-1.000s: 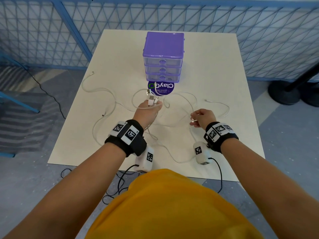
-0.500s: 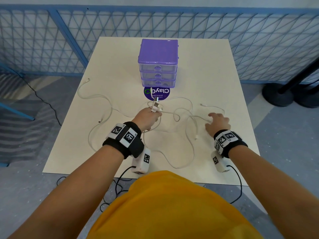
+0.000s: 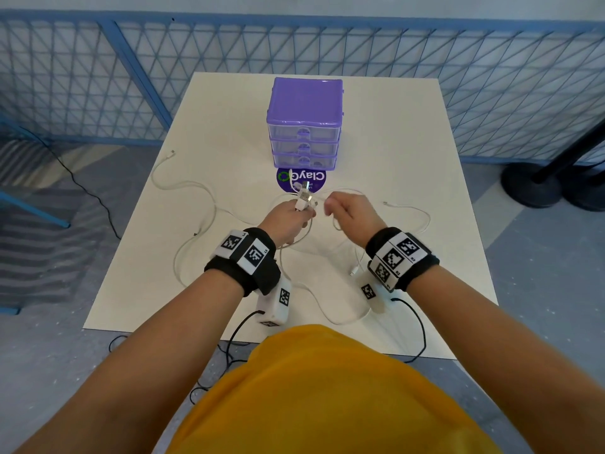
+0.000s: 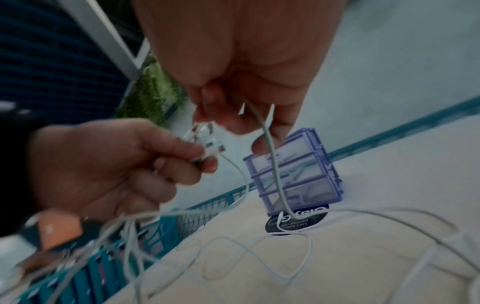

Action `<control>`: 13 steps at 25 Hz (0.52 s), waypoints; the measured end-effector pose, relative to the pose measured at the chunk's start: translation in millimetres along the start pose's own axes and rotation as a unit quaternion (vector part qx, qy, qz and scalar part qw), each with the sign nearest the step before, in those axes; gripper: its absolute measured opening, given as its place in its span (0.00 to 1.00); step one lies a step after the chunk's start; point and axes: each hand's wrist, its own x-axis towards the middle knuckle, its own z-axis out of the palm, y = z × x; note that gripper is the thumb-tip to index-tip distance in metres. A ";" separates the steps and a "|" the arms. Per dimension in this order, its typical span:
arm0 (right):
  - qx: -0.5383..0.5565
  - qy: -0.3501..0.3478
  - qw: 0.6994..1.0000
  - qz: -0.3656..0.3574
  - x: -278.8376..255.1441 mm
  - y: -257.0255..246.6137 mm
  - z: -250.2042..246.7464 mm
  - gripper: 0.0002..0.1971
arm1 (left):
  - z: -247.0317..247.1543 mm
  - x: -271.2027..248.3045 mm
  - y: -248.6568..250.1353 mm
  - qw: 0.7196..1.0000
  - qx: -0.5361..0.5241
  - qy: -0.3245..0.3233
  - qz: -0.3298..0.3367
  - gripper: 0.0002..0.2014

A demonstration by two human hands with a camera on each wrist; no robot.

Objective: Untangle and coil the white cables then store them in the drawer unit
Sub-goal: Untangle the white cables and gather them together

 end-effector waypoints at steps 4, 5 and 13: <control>0.104 0.238 0.957 0.127 13.6 22.7 -14.6 0.12 | -5.8 -4.7 -6.6 1.000 -0.023 -0.015 0.002 0.12; 0.119 0.264 0.942 0.169 14.0 32.2 -19.1 0.12 | -7.7 -5.6 -6.4 0.998 -0.055 -0.011 0.010 0.15; -0.178 0.063 0.918 0.349 -3.2 75.6 -22.7 0.22 | -17.9 -5.3 11.7 0.968 -0.244 -0.015 0.049 0.27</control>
